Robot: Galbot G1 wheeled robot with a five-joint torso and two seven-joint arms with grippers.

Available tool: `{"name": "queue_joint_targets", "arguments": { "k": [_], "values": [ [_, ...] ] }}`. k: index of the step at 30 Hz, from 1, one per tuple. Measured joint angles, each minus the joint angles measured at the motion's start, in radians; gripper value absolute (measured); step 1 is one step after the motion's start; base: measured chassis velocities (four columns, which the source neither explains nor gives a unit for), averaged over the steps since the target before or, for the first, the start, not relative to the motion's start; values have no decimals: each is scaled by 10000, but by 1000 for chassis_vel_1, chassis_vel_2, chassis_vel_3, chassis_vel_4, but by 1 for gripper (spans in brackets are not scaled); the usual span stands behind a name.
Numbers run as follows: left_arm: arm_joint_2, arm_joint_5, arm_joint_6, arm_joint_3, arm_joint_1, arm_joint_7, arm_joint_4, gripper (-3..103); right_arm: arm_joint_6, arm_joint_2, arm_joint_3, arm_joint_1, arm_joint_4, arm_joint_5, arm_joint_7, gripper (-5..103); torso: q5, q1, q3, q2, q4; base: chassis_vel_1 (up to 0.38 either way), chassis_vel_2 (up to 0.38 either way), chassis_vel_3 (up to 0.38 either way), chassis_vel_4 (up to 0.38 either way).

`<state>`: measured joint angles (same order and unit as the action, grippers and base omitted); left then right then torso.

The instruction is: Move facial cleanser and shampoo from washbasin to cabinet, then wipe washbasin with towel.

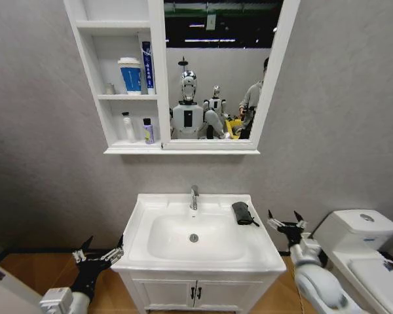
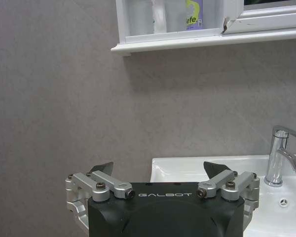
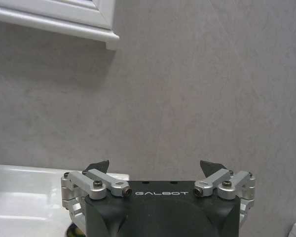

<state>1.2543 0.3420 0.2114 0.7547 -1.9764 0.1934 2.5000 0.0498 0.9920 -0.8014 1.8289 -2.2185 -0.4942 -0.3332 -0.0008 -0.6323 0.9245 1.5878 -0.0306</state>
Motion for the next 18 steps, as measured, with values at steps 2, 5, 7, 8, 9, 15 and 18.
{"name": "queue_joint_targets", "arguments": {
  "k": [2,5,7,8,9,15,18],
  "values": [
    [0,0,0,0,0,-1,0,100,-195,374,-330,915,-564,-43,282,100,-1,0,0,0,2,0,0,0,0],
    [0,0,-1,-1,-1,1,0,100,-700,1375,-618,2537,-1418,40,683,100,-1,1,0,0,0,0,0,0,0],
    [0,0,0,0,0,0,0,100,-990,2263,-556,3363,-1987,306,824,100,-2,1,-1,1,-2,0,0,0,0],
    [-1,0,0,0,0,-1,0,100,-1027,2573,-462,3555,-2274,424,830,100,-2,1,0,1,0,0,0,0,0],
    [-1,0,0,0,0,-1,0,100,-1029,2759,-387,3683,-2514,508,828,100,0,1,0,0,3,0,0,0,0],
    [0,0,0,0,0,0,0,100,-1128,3228,-8,4069,-2959,853,756,100,-1,-1,2,0,4,0,0,0,0],
    [0,0,-1,0,0,0,0,100,-1122,3312,80,4077,-2959,980,742,100,1,-2,2,-1,5,0,0,0,0]
  ]
}}
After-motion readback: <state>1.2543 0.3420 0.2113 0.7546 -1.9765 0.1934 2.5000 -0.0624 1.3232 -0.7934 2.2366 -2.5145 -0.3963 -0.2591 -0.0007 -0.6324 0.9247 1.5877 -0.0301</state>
